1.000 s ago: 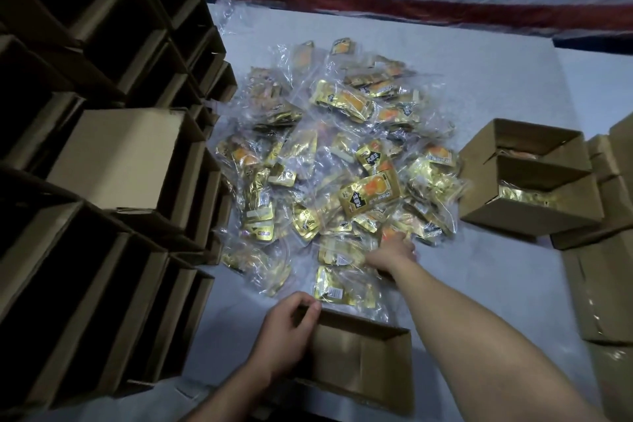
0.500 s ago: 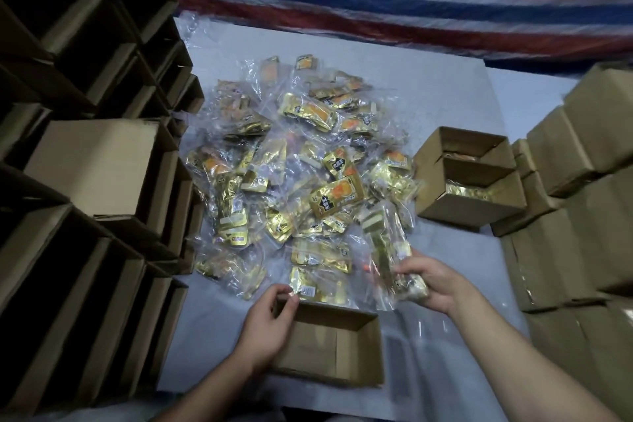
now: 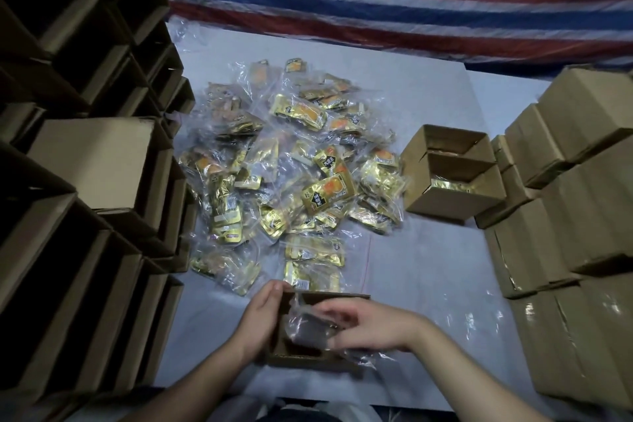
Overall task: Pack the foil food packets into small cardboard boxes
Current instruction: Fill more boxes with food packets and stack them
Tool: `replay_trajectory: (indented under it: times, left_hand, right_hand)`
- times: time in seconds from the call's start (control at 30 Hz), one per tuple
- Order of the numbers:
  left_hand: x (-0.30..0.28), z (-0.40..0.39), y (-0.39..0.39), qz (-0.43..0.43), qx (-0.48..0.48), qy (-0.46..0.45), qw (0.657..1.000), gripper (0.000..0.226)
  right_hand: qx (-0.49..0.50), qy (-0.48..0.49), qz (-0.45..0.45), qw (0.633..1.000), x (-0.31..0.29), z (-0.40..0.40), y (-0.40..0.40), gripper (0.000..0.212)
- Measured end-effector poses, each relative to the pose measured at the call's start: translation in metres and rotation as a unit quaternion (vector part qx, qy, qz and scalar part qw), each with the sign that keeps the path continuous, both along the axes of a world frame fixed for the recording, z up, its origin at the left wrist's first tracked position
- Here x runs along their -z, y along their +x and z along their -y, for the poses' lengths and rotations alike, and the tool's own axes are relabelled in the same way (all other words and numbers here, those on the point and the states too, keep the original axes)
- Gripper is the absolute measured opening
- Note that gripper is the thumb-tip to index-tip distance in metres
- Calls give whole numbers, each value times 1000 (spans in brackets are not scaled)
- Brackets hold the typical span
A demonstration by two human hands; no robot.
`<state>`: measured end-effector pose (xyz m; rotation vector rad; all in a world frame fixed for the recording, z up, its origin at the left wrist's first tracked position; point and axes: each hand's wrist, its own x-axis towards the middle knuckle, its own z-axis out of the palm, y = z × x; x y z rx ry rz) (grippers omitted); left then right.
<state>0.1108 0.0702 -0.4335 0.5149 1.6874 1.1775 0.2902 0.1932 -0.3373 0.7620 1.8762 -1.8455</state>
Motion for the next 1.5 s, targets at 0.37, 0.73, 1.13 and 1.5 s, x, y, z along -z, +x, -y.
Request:
replay_trajectory:
  times: [0.37, 0.73, 1.13, 1.5]
  left_hand:
    - [7, -2, 0, -7, 7, 2, 1000, 31]
    - [4, -2, 1, -24, -7, 15, 1000, 28]
    - [-5, 0, 3, -74, 17, 8, 997, 28]
    - [-1, 0, 1, -46, 9, 5, 999, 29]
  right_hand:
    - [-225, 245, 88, 939, 72, 18, -43, 38]
    - [-105, 149, 146, 972, 90, 15, -43, 74]
    - [-166, 105, 224, 955, 85, 36, -70, 41]
    - [114, -25, 73, 990, 8, -31, -47, 29]
